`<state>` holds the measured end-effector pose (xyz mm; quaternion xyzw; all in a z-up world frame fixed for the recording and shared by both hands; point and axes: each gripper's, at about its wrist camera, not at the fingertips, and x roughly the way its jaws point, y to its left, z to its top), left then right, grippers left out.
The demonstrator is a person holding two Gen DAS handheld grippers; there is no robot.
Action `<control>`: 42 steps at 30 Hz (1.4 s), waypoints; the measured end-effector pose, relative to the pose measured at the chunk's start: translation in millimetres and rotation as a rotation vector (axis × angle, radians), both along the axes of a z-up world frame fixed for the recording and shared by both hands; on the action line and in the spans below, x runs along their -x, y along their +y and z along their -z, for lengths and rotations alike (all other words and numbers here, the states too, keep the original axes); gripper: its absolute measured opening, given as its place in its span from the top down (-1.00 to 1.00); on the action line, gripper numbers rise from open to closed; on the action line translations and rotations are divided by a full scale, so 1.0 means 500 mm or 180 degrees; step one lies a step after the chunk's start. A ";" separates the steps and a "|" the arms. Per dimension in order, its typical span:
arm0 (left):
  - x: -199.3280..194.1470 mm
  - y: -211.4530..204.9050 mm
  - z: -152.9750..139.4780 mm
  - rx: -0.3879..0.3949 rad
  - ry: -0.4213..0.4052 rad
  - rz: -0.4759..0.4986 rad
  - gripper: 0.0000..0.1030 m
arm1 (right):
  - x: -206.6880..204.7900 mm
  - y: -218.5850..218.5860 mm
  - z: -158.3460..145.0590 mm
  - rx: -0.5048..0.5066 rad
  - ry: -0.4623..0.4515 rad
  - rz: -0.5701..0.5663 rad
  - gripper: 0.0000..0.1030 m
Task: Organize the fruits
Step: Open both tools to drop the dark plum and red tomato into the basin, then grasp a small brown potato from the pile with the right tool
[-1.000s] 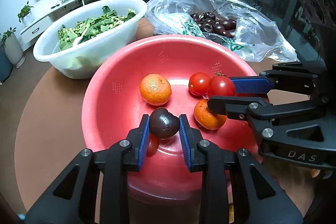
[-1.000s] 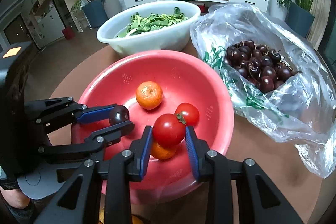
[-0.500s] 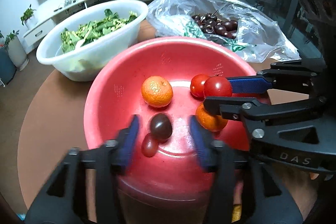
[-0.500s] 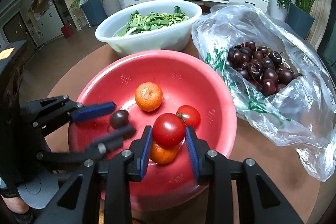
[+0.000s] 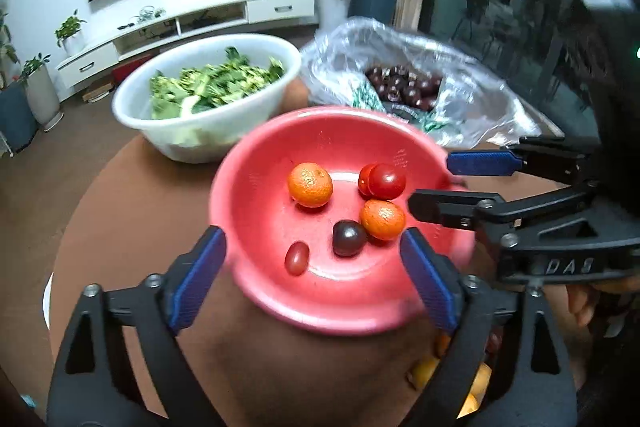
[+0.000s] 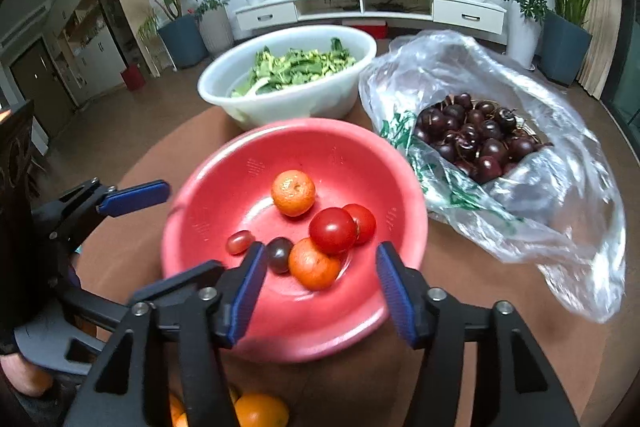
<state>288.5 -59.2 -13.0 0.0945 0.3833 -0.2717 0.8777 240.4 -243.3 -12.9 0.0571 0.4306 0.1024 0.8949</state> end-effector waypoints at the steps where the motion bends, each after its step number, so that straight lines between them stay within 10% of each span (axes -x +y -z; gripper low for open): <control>1: 0.013 0.011 -0.009 0.0036 -0.0017 -0.0018 -0.87 | 0.010 -0.004 -0.004 -0.0041 -0.0015 0.0003 -0.32; 21: 0.380 0.200 0.051 0.0191 0.0181 -0.0268 -0.99 | 0.372 0.068 0.066 -0.0587 -0.0028 -0.0104 -0.56; 42: 0.471 0.268 0.038 0.0289 0.0132 -0.0487 -0.99 | 0.314 0.237 0.139 0.0370 0.0119 -0.0561 0.31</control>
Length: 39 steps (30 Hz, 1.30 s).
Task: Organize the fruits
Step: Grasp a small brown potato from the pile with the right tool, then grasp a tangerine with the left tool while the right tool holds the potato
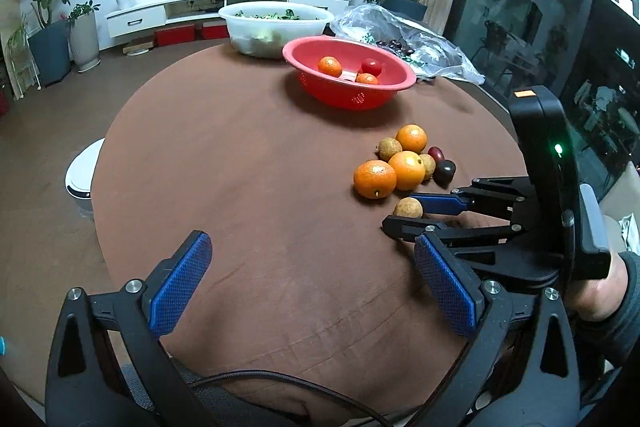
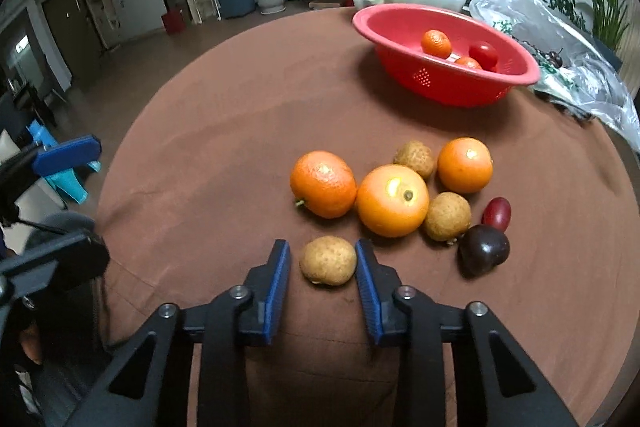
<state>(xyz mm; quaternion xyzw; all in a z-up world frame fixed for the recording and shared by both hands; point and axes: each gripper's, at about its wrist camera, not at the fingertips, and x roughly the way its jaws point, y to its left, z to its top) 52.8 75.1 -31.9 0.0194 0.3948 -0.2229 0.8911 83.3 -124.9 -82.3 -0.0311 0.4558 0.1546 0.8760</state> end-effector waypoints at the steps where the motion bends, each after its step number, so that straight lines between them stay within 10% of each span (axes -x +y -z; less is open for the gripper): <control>1: -0.004 -0.002 0.000 -0.0006 0.0008 -0.0002 -0.99 | 0.001 0.002 0.001 0.0035 -0.0013 -0.0014 0.32; 16: -0.086 -0.097 0.018 -0.0302 0.0062 0.0330 -0.99 | 0.050 -0.078 -0.035 -0.0321 -0.0072 0.0230 0.40; 25: -0.181 -0.200 0.063 -0.0782 0.0057 0.1115 -0.95 | 0.079 -0.182 -0.056 -0.0578 -0.0093 0.0566 0.40; 39: -0.215 -0.258 0.116 -0.0799 0.0281 0.1808 0.00 | 0.083 -0.195 -0.039 -0.0688 -0.0046 0.0593 0.40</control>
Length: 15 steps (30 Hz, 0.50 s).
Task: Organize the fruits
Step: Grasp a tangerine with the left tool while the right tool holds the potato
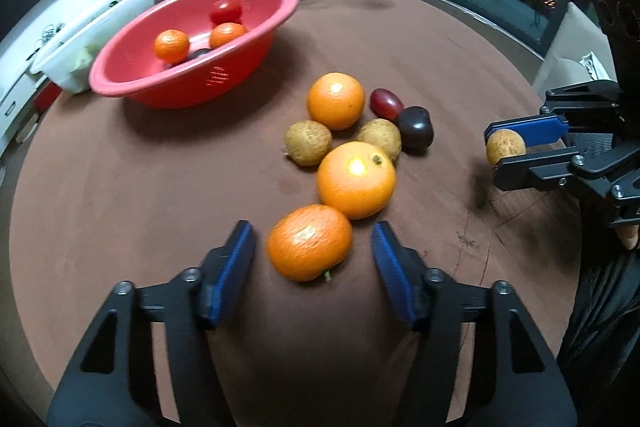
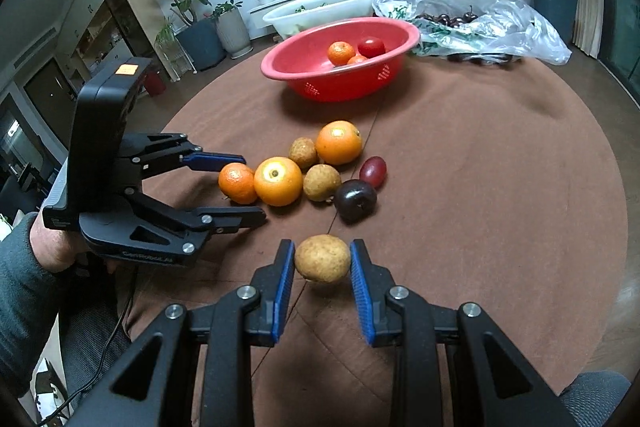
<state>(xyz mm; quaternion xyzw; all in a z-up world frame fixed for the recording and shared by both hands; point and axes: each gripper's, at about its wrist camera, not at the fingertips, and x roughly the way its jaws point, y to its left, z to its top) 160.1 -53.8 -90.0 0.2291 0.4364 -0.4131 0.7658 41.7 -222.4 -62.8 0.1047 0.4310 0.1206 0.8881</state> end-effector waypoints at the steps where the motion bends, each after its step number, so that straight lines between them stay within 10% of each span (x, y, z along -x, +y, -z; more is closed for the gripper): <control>1: -0.001 -0.001 0.000 0.0032 0.0006 0.0001 0.06 | 0.000 -0.001 0.001 -0.0001 0.0005 0.0003 0.40; 15: 0.011 0.017 -0.005 0.0122 0.0009 -0.0139 0.33 | -0.001 0.002 0.004 -0.0007 0.0008 -0.0004 0.40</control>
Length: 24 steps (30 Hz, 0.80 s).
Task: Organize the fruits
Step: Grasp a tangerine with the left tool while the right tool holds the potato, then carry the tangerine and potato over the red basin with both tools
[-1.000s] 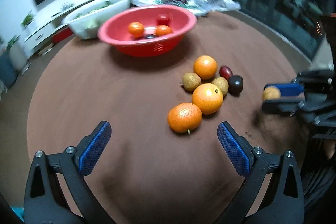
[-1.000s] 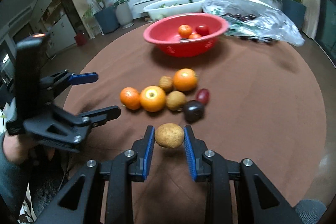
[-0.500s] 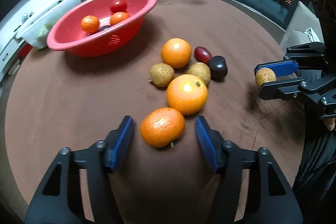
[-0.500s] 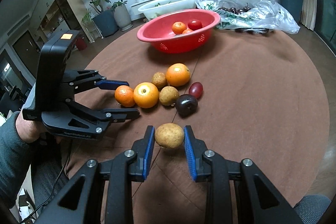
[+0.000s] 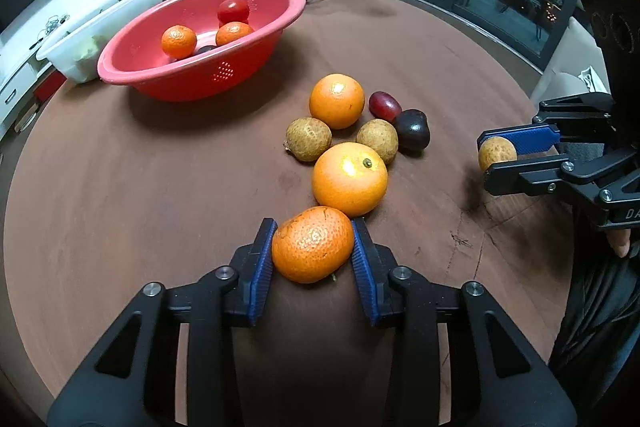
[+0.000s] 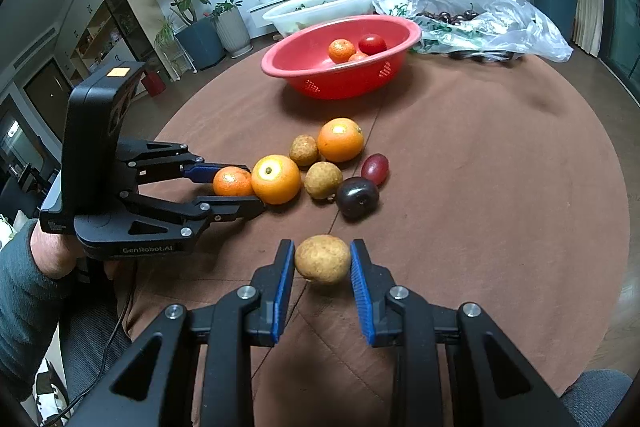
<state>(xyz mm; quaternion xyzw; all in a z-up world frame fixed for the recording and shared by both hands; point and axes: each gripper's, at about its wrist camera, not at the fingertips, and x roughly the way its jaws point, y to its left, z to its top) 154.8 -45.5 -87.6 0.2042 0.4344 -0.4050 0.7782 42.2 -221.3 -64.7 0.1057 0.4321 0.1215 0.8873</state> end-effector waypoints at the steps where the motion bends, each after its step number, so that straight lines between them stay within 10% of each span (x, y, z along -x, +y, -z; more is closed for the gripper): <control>1: 0.000 0.002 -0.001 0.0004 0.0001 -0.0019 0.33 | 0.000 0.000 0.000 -0.0001 -0.0001 0.0000 0.40; 24: -0.066 0.106 -0.177 0.0787 -0.0126 -0.0933 0.33 | -0.064 -0.124 -0.093 -0.0091 -0.0214 0.0414 0.40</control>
